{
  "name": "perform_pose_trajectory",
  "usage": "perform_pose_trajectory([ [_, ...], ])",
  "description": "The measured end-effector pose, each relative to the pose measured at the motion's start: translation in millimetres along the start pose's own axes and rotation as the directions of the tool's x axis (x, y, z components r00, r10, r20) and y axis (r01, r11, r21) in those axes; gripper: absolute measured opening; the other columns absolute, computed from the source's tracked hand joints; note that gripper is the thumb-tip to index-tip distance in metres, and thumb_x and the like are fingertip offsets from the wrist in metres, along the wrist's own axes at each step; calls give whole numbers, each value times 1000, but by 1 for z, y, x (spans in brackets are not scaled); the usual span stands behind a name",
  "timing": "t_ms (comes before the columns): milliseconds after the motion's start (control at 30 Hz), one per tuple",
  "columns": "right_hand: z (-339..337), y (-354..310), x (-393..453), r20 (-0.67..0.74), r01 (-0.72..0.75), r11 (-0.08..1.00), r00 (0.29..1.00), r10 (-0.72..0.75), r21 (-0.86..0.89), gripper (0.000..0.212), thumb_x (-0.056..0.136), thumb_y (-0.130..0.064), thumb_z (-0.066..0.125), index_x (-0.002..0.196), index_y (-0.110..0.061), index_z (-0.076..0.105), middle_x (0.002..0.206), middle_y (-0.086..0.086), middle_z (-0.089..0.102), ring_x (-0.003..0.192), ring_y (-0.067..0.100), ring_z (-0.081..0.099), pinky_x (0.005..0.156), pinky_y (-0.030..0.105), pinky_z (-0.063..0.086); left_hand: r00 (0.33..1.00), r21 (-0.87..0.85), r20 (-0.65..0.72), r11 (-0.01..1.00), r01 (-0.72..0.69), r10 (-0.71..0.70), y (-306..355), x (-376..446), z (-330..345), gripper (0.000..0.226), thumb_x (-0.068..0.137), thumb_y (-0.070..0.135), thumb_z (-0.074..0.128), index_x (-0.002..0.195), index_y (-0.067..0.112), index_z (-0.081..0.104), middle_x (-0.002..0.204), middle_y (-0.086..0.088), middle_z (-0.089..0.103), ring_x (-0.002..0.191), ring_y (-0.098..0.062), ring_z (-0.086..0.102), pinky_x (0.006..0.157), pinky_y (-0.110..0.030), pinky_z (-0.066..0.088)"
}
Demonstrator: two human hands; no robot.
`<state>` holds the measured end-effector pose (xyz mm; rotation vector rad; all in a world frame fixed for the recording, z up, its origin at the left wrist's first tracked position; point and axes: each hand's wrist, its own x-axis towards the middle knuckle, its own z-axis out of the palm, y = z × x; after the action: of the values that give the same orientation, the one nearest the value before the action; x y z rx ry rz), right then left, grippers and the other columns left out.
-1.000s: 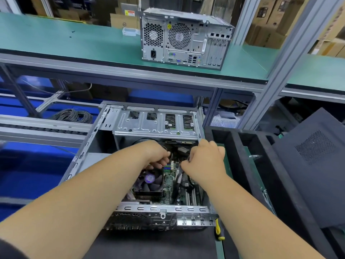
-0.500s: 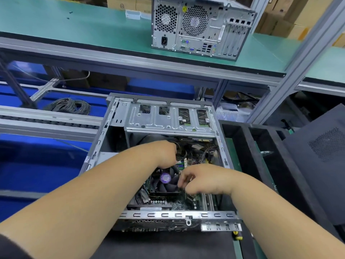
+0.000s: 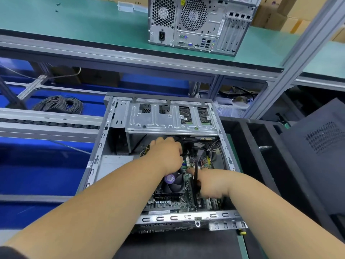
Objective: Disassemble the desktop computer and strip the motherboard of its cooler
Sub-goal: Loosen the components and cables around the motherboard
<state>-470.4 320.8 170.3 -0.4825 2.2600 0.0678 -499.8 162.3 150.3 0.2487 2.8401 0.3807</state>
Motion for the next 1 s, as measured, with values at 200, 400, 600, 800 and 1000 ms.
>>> perform_pose_trajectory([
  [200,1,-15,-7,81,-8,964,996,30,-265,26,97,0,45,109,7,67,106,19,64,92,27,50,85,35,42,950,-658,257,752,40,175,11,-3,-14,28,74,33,55,94,16,66,105,-2,65,92,-24,53,82,-32,40],
  [400,3,-5,26,-184,-201,977,960,212,73,33,99,-12,46,131,-13,55,126,15,56,104,32,55,60,22,34,988,-470,130,883,-9,79,1,3,-5,23,85,33,66,86,11,64,87,-1,65,82,-22,58,82,-34,50],
  [600,-11,-4,59,-146,-443,858,860,489,261,45,100,-14,47,144,-7,41,148,15,41,133,36,41,102,39,41,990,-272,62,952,138,-125,-5,7,-1,16,86,24,51,72,15,48,70,-2,52,63,-18,48,54,-27,37],
  [800,-5,14,78,-302,-439,837,790,533,326,25,95,-18,53,113,-4,64,116,14,65,110,30,61,75,35,44,994,-307,-1,946,100,-106,-10,11,2,21,85,26,56,103,14,57,87,0,55,78,-21,54,56,-28,37],
  [1000,-8,7,83,-273,-499,830,787,554,249,20,88,-5,53,101,-8,68,111,10,66,104,29,62,68,35,45,999,-207,-31,978,-16,9,-13,15,8,35,91,39,56,115,14,58,110,-4,60,91,-22,53,69,-29,38],
])
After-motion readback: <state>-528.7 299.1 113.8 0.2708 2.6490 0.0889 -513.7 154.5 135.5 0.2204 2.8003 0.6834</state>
